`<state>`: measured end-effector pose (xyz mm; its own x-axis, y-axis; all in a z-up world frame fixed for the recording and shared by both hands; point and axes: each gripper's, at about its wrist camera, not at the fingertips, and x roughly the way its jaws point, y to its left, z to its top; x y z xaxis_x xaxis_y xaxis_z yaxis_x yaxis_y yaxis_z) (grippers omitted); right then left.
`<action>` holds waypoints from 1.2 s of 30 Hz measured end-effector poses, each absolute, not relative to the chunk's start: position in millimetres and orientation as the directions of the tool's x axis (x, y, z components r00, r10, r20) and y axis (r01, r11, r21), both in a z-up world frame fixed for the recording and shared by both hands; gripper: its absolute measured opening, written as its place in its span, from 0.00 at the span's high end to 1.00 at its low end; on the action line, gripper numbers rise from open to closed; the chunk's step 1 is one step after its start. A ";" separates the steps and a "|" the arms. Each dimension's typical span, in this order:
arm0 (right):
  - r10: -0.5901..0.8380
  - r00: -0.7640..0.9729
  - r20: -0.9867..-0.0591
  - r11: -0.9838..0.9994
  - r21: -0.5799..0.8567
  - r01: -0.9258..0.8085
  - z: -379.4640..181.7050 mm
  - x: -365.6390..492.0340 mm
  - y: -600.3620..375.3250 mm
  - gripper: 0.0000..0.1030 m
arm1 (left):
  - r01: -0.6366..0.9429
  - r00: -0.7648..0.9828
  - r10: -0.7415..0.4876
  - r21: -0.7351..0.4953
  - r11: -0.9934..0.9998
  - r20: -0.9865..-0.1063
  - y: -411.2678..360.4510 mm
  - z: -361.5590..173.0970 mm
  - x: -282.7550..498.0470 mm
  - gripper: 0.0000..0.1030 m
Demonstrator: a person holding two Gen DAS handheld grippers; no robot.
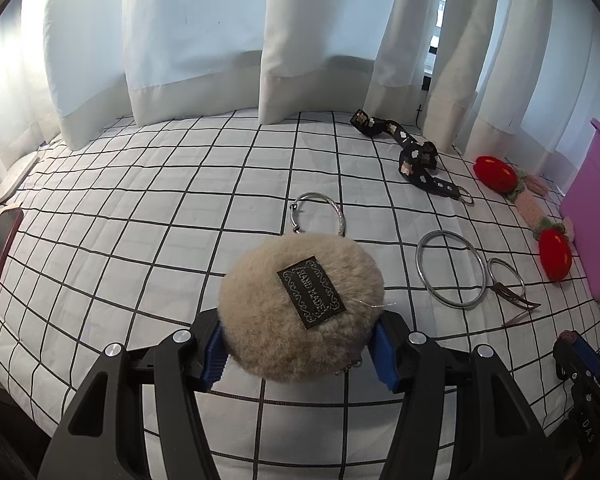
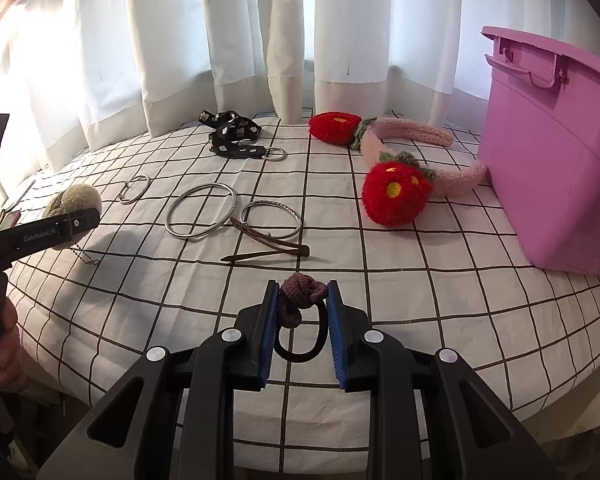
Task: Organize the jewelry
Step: 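Lift the pom-pom with the left tool while the right tool carries the hair tie over the tub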
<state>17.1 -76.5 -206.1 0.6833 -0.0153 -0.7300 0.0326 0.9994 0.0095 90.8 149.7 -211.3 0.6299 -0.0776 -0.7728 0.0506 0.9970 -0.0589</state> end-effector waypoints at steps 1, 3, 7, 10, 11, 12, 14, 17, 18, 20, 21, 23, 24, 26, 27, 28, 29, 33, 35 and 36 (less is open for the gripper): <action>-0.014 0.683 -0.730 0.999 0.011 0.033 -204.2 16.4 -76.3 0.77 | 0.054 0.628 -0.078 -0.057 0.997 -0.774 149.7 -210.4 88.9 0.45; -0.015 0.685 -0.729 0.999 0.012 0.034 -200.1 14.3 -76.0 0.77 | 0.063 0.625 -0.079 -0.051 0.997 -0.776 149.4 -208.1 84.9 0.45; -0.019 0.688 -0.725 0.999 0.009 0.038 -188.6 9.1 -75.2 0.77 | 0.081 0.619 -0.082 -0.040 0.996 -0.781 149.1 -200.7 77.8 0.45; -0.012 0.686 -0.728 0.999 0.019 0.037 -179.9 4.7 -76.2 0.77 | 0.101 0.616 -0.086 -0.029 0.994 -0.783 147.5 -191.9 71.9 0.45; -0.014 0.684 -0.729 0.999 0.017 0.038 -176.7 3.2 -76.6 0.77 | 0.109 0.616 -0.088 -0.026 0.994 -0.783 146.8 -188.2 69.7 0.45; -0.013 0.683 -0.730 0.999 0.020 0.040 -172.8 1.7 -77.4 0.77 | 0.117 0.616 -0.092 -0.025 0.993 -0.782 146.1 -184.2 67.7 0.45; -0.011 0.682 -0.731 0.999 0.027 0.046 -164.9 -1.7 -79.2 0.77 | 0.132 0.616 -0.099 -0.021 0.991 -0.781 144.0 -175.5 64.1 0.45; -0.011 0.686 -0.727 0.997 0.043 0.061 -148.8 -9.6 -80.8 0.77 | 0.158 0.618 -0.120 -0.026 0.987 -0.777 140.9 -159.8 59.2 0.45; -0.011 0.689 -0.725 0.997 0.047 0.065 -142.7 -12.2 -81.3 0.77 | 0.165 0.620 -0.125 -0.027 0.986 -0.774 139.8 -153.6 57.3 0.45; -0.013 0.698 -0.716 0.996 0.050 0.069 -129.1 -17.7 -81.2 0.77 | 0.181 0.624 -0.141 -0.032 0.983 -0.769 136.9 -140.6 52.7 0.45; -0.015 0.704 -0.710 0.996 0.051 0.072 -122.0 -20.6 -81.1 0.77 | 0.190 0.627 -0.147 -0.033 0.981 -0.765 135.3 -133.5 50.5 0.45; -0.019 0.719 -0.695 0.995 0.056 0.080 -107.1 -25.1 -82.3 0.77 | 0.208 0.635 -0.165 -0.038 0.977 -0.755 131.7 -118.9 46.7 0.45; -0.022 0.726 -0.687 0.994 0.060 0.087 -98.8 -27.7 -83.6 0.77 | 0.219 0.638 -0.175 -0.041 0.975 -0.749 129.7 -111.6 45.2 0.45; -0.023 0.742 -0.670 0.992 0.079 0.103 -82.8 -31.7 -87.8 0.77 | 0.241 0.645 -0.196 -0.046 0.969 -0.739 124.8 -97.8 43.1 0.45; -0.024 0.750 -0.661 0.990 0.089 0.111 -75.0 -33.4 -90.5 0.77 | 0.253 0.649 -0.208 -0.050 0.966 -0.732 122.1 -91.0 41.7 0.45; -0.028 0.758 -0.652 0.988 0.097 0.119 -67.0 -35.7 -92.8 0.77 | 0.266 0.652 -0.220 -0.053 0.963 -0.726 118.9 -84.4 40.6 0.45; -0.032 0.767 -0.641 0.987 0.102 0.127 -58.8 -38.4 -94.7 0.77 | 0.280 0.655 -0.232 -0.054 0.958 -0.719 115.4 -77.9 39.6 0.45; -0.070 0.798 -0.599 0.982 0.099 0.161 -27.6 -48.5 -102.9 0.77 | 0.339 0.660 -0.293 -0.074 0.938 -0.691 100.1 -52.6 35.6 0.45; -0.087 0.812 -0.577 0.978 0.106 0.180 -13.5 -55.1 -108.2 0.77 | 0.375 0.655 -0.332 -0.089 0.923 -0.679 89.8 -41.5 34.2 0.45; -0.097 0.819 -0.566 0.976 0.107 0.189 -7.1 -58.4 -111.0 0.77 | 0.396 0.653 -0.350 -0.091 0.914 -0.672 83.1 -36.3 32.9 0.45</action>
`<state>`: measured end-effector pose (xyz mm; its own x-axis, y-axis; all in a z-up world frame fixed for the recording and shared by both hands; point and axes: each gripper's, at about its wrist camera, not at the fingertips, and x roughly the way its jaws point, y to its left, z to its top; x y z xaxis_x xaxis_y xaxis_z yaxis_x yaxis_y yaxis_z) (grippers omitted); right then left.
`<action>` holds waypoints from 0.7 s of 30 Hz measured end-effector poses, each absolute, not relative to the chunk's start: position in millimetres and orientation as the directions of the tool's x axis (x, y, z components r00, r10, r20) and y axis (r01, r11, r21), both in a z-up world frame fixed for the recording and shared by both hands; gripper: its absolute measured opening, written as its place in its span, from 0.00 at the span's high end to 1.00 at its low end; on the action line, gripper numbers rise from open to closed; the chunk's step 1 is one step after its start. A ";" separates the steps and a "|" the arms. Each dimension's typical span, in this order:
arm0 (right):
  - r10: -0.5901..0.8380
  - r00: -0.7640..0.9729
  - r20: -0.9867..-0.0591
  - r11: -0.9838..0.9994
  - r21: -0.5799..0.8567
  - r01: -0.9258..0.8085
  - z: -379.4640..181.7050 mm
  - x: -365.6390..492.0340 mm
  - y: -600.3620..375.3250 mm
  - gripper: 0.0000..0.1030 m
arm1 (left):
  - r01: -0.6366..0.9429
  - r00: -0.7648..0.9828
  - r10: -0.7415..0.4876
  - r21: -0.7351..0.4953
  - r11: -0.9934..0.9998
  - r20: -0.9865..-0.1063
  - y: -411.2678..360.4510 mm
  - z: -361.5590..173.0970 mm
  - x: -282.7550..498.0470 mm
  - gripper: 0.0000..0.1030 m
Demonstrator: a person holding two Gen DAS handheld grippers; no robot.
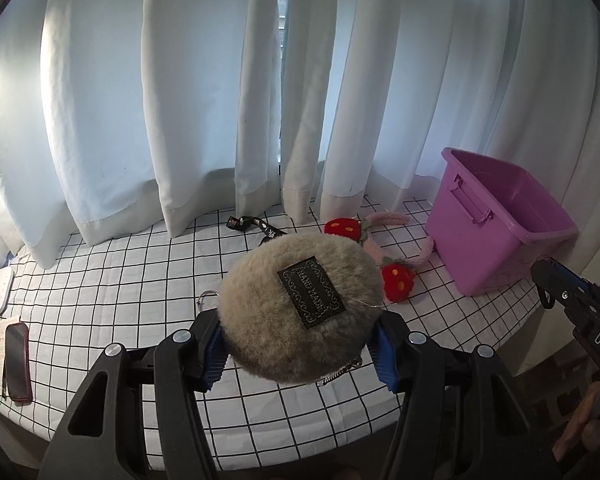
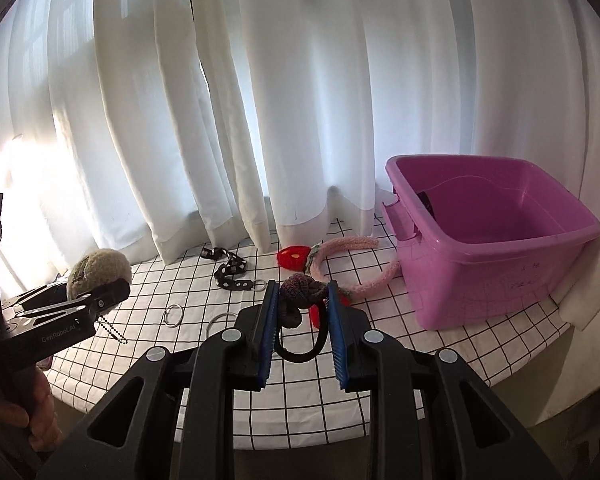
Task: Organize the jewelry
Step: 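Lift the pom-pom with the left tool while the right tool carries the hair tie over the tub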
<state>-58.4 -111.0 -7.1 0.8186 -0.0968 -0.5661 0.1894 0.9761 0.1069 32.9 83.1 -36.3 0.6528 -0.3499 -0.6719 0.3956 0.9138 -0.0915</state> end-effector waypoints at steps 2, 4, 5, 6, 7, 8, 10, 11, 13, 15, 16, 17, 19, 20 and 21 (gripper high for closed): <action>-0.118 0.828 -0.549 0.973 0.102 0.207 3.7 -63.5 -116.6 0.77 | 0.426 0.654 -0.375 -0.089 0.900 -0.657 70.9 -26.5 29.3 0.45; -0.134 0.837 -0.531 0.970 0.102 0.220 13.3 -68.3 -124.7 0.77 | 0.452 0.651 -0.400 -0.094 0.887 -0.645 58.5 -18.0 25.9 0.45; -0.142 0.841 -0.523 0.969 0.101 0.226 18.0 -70.7 -129.7 0.77 | 0.463 0.649 -0.411 -0.096 0.881 -0.640 52.2 -13.9 24.3 0.45; -0.147 0.844 -0.515 0.967 0.103 0.231 21.7 -71.8 -135.8 0.77 | 0.475 0.647 -0.422 -0.098 0.875 -0.635 44.9 -10.1 23.2 0.45; -0.150 0.848 -0.508 0.966 0.107 0.235 25.0 -73.2 -142.5 0.77 | 0.485 0.646 -0.430 -0.097 0.869 -0.630 37.1 -6.6 21.6 0.45; -0.153 0.851 -0.502 0.965 0.111 0.238 28.1 -74.4 -149.6 0.77 | 0.494 0.646 -0.439 -0.097 0.864 -0.625 29.2 -3.6 20.0 0.45; -0.159 0.856 -0.491 0.964 0.110 0.242 33.0 -75.6 -165.0 0.77 | 0.510 0.644 -0.455 -0.098 0.854 -0.614 11.8 1.2 19.3 0.45; -0.159 0.859 -0.487 0.964 0.109 0.241 35.2 -75.9 -174.0 0.77 | 0.516 0.645 -0.462 -0.099 0.851 -0.608 2.2 3.8 18.5 0.45; -0.155 0.862 -0.482 0.967 0.106 0.233 36.9 -74.2 -193.2 0.77 | 0.520 0.650 -0.469 -0.100 0.848 -0.598 -19.0 8.4 18.8 0.45; -0.140 0.867 -0.478 0.971 0.106 0.215 40.3 -70.4 -216.2 0.77 | 0.514 0.652 -0.474 -0.115 0.850 -0.592 -41.3 12.9 20.6 0.45; -0.134 0.868 -0.477 0.973 0.100 0.206 42.4 -67.7 -229.1 0.77 | 0.508 0.654 -0.473 -0.121 0.853 -0.589 -52.5 15.0 21.9 0.45; -0.129 0.869 -0.477 0.976 0.095 0.197 44.6 -65.6 -242.8 0.77 | 0.500 0.659 -0.471 -0.126 0.857 -0.587 -64.1 16.8 22.7 0.45; -0.117 0.875 -0.469 0.979 0.093 0.180 49.7 -61.0 -272.8 0.77 | 0.488 0.667 -0.465 -0.130 0.863 -0.583 -91.2 20.8 26.3 0.45; -0.110 0.879 -0.465 0.980 0.095 0.173 52.8 -58.9 -288.3 0.77 | 0.482 0.673 -0.459 -0.126 0.867 -0.580 -105.8 22.7 27.5 0.45; -0.105 0.881 -0.462 0.981 0.095 0.167 55.2 -56.1 -304.7 0.77 | 0.476 0.679 -0.452 -0.122 0.871 -0.578 -120.8 24.6 28.1 0.45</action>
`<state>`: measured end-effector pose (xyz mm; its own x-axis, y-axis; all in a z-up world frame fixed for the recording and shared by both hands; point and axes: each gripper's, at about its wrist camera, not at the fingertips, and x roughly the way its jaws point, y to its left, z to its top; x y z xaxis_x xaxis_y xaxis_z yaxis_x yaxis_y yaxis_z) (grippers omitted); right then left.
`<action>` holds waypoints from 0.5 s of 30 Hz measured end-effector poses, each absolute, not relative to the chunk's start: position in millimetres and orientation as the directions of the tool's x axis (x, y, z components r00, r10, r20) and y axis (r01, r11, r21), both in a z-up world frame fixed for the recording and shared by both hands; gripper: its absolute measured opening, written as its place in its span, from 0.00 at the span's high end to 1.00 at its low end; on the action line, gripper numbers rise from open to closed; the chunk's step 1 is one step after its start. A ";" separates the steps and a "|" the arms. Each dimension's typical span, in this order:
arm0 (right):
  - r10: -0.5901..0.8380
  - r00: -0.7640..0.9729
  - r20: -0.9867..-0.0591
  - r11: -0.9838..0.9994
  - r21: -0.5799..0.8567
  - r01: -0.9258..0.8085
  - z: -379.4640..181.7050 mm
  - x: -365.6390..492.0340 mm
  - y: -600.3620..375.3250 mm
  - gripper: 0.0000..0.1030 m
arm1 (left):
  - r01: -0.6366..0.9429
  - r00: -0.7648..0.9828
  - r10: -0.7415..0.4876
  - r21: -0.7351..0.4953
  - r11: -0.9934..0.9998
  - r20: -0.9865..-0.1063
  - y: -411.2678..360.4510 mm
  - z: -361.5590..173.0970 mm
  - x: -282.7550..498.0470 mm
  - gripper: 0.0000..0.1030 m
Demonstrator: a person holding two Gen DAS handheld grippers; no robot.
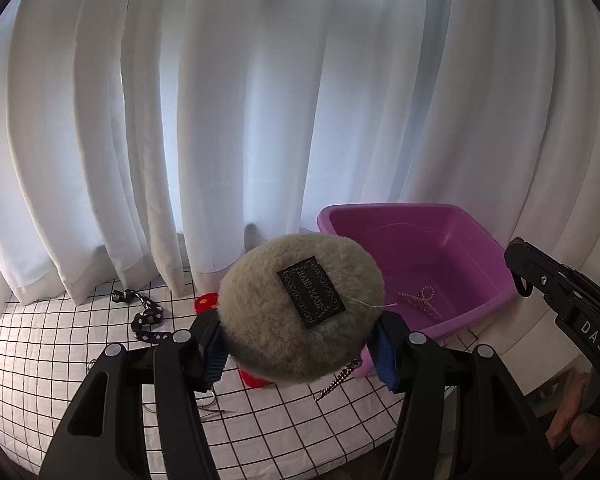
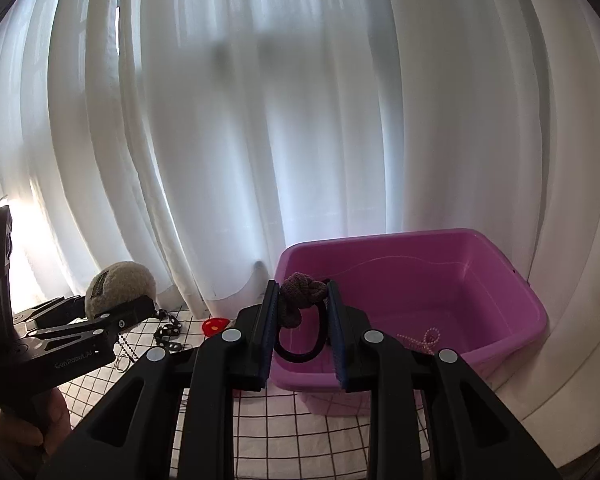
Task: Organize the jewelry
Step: 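Lift the pom-pom with the left tool while the right tool carries the hair tie over the tub, then open the left tool to drop the pom-pom while the right tool drops the hair tie into the tub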
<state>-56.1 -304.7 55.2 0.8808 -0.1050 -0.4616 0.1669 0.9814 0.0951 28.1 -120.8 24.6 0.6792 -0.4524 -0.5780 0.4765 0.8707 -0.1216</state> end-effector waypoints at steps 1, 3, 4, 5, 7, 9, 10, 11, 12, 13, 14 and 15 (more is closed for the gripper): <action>-0.101 0.882 -0.460 0.982 0.095 0.162 56.4 -52.7 -320.7 0.77 | 0.471 0.682 -0.449 -0.123 0.873 -0.577 -135.9 25.7 30.5 0.45; -0.092 0.881 -0.465 0.983 0.098 0.154 56.7 -44.4 -351.2 0.77 | 0.459 0.685 -0.443 -0.129 0.879 -0.578 -165.8 26.6 34.9 0.45; -0.088 0.877 -0.472 0.984 0.098 0.151 56.9 -40.0 -365.8 0.77 | 0.454 0.685 -0.439 -0.131 0.881 -0.581 -179.9 26.0 37.4 0.45; -0.084 0.873 -0.481 0.984 0.099 0.149 56.9 -35.0 -380.0 0.77 | 0.448 0.683 -0.436 -0.136 0.884 -0.586 -193.7 25.2 40.4 0.45; -0.069 0.862 -0.503 0.984 0.105 0.141 56.5 -23.9 -405.0 0.77 | 0.437 0.670 -0.434 -0.153 0.887 -0.602 -219.1 22.9 48.1 0.45; -0.061 0.850 -0.523 0.985 0.106 0.136 52.2 -12.6 -425.4 0.77 | 0.425 0.662 -0.423 -0.155 0.892 -0.618 -242.9 19.6 55.8 0.45; -0.053 0.844 -0.534 0.985 0.112 0.133 49.5 -6.4 -434.5 0.77 | 0.421 0.660 -0.415 -0.149 0.895 -0.626 -254.4 18.0 60.1 0.45; -0.049 0.836 -0.547 0.984 0.117 0.135 46.2 -0.1 -442.6 0.77 | 0.416 0.657 -0.406 -0.144 0.898 -0.636 -265.2 15.9 64.4 0.45; -0.047 0.830 -0.556 0.983 0.123 0.138 43.1 5.3 -449.8 0.77 | 0.414 0.649 -0.401 -0.142 0.899 -0.646 -274.6 13.0 69.1 0.45; -0.040 0.822 -0.568 0.982 0.131 0.138 38.8 11.4 -456.5 0.77 | 0.413 0.640 -0.397 -0.141 0.900 -0.658 -283.3 10.1 73.2 0.45; -0.034 0.811 -0.584 0.981 0.135 0.138 33.2 17.7 -462.2 0.77 | 0.411 0.631 -0.392 -0.140 0.901 -0.669 -291.3 6.8 77.9 0.45; -0.034 0.801 -0.597 0.981 0.135 0.142 27.8 24.0 -467.2 0.77 | 0.411 0.624 -0.386 -0.135 0.902 -0.679 -298.8 3.1 82.9 0.45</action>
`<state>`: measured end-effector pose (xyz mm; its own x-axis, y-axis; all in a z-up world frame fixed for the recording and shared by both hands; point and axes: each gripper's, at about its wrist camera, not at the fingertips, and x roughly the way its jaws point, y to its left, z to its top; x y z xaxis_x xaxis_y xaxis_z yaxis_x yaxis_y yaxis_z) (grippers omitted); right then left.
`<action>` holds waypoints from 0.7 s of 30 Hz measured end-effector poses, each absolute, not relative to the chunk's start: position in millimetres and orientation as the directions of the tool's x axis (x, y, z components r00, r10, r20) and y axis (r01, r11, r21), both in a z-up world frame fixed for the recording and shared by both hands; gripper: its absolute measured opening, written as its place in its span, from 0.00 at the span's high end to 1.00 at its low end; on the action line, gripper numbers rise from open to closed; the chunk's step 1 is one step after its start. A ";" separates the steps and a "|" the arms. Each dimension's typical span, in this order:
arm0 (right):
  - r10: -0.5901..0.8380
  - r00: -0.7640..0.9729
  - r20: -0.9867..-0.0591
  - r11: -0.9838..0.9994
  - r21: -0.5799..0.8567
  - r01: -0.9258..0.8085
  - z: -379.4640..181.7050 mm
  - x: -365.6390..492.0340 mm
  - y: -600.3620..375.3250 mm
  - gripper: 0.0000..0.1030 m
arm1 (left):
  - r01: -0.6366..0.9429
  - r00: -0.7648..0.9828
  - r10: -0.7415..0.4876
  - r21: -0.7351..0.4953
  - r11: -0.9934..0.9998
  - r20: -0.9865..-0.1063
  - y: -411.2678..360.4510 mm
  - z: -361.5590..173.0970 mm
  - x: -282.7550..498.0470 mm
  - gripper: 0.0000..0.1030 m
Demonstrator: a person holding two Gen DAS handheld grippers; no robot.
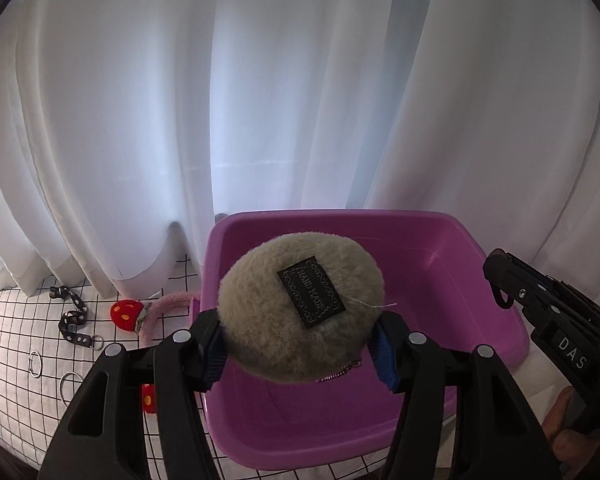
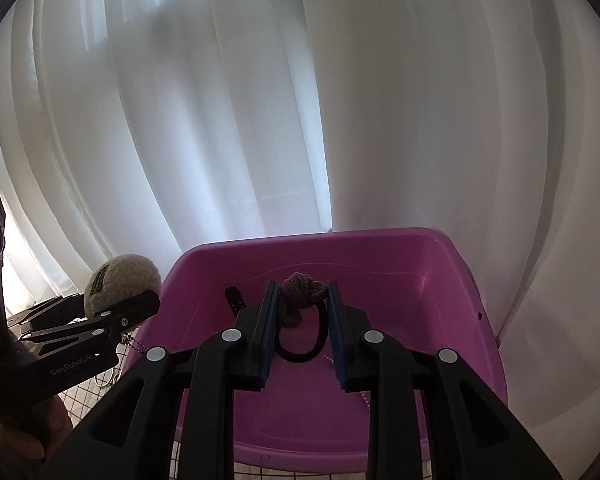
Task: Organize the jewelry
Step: 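Open the left tool to drop the pom-pom while the right tool drops the hair tie into the tub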
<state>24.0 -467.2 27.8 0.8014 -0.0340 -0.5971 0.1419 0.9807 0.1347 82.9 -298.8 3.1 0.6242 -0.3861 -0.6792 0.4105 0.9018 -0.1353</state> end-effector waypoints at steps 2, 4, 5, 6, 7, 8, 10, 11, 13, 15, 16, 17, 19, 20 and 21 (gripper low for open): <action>-0.025 0.784 -0.620 0.978 0.146 0.146 18.4 35.3 -475.8 0.77 | 0.411 0.614 -0.370 -0.117 0.904 -0.698 -312.1 -3.8 90.8 0.45; -0.016 0.756 -0.654 0.975 0.157 0.157 6.5 49.1 -482.7 0.77 | 0.408 0.603 -0.353 -0.103 0.907 -0.716 -322.7 -11.6 100.5 0.45; -0.010 0.739 -0.674 0.974 0.162 0.161 1.0 57.1 -486.6 0.77 | 0.405 0.595 -0.347 -0.103 0.909 -0.725 -328.0 -16.5 104.3 0.45; -0.004 0.715 -0.699 0.971 0.168 0.169 -5.5 64.5 -490.1 0.77 | 0.399 0.584 -0.339 -0.103 0.911 -0.737 -332.2 -21.3 109.3 0.45; 0.010 0.692 -0.722 0.968 0.181 0.175 -10.8 71.3 -493.2 0.77 | 0.393 0.569 -0.333 -0.107 0.913 -0.752 -335.9 -25.9 115.3 0.45; 0.024 0.671 -0.741 0.964 0.194 0.180 -17.4 78.1 -496.6 0.77 | 0.386 0.556 -0.326 -0.110 0.916 -0.764 -339.1 -29.4 119.5 0.45; 0.038 0.623 -0.781 0.958 0.207 0.200 -29.1 89.8 -504.7 0.77 | 0.377 0.533 -0.305 -0.102 0.921 -0.789 -342.2 -37.8 126.0 0.45; 0.051 0.602 -0.797 0.952 0.221 0.212 -35.4 94.7 -508.2 0.77 | 0.373 0.520 -0.294 -0.097 0.923 -0.802 -344.3 -41.5 127.8 0.45; 0.070 0.562 -0.824 0.945 0.235 0.227 -44.1 101.6 -511.5 0.77 | 0.366 0.491 -0.278 -0.094 0.926 -0.825 -346.6 -48.5 134.0 0.45; 0.086 0.530 -0.844 0.940 0.245 0.238 -52.0 107.8 -514.7 0.77 | 0.366 0.459 -0.272 -0.099 0.926 -0.846 -348.7 -55.2 139.2 0.44; 0.093 0.517 -0.851 0.937 0.251 0.244 -55.2 110.4 -516.2 0.77 | 0.365 0.443 -0.267 -0.099 0.926 -0.856 -349.8 -57.5 140.8 0.44; 0.095 0.508 -0.856 0.933 0.254 0.254 -57.5 112.4 -517.9 0.77 | 0.362 0.432 -0.257 -0.095 0.927 -0.865 -350.1 -59.7 142.1 0.43; 0.108 0.488 -0.866 0.927 0.265 0.266 -61.7 112.5 -518.3 0.73 | 0.356 0.405 -0.242 -0.092 0.930 -0.882 -351.6 -64.2 145.1 0.40; 0.104 0.479 -0.872 0.925 0.262 0.276 -63.9 114.7 -518.8 0.64 | 0.350 0.395 -0.234 -0.090 0.932 -0.888 -351.4 -66.4 146.3 0.39; 0.105 0.470 -0.876 0.922 0.263 0.284 -65.6 115.8 -519.6 0.58 | 0.344 0.385 -0.228 -0.090 0.935 -0.894 -350.6 -67.8 147.9 0.37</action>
<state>115.8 -519.6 -65.6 0.4699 0.1046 -0.8765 0.2844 0.9220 0.2625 147.9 -350.6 -67.8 0.3852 -0.2282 -0.8942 0.3436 0.9347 -0.0905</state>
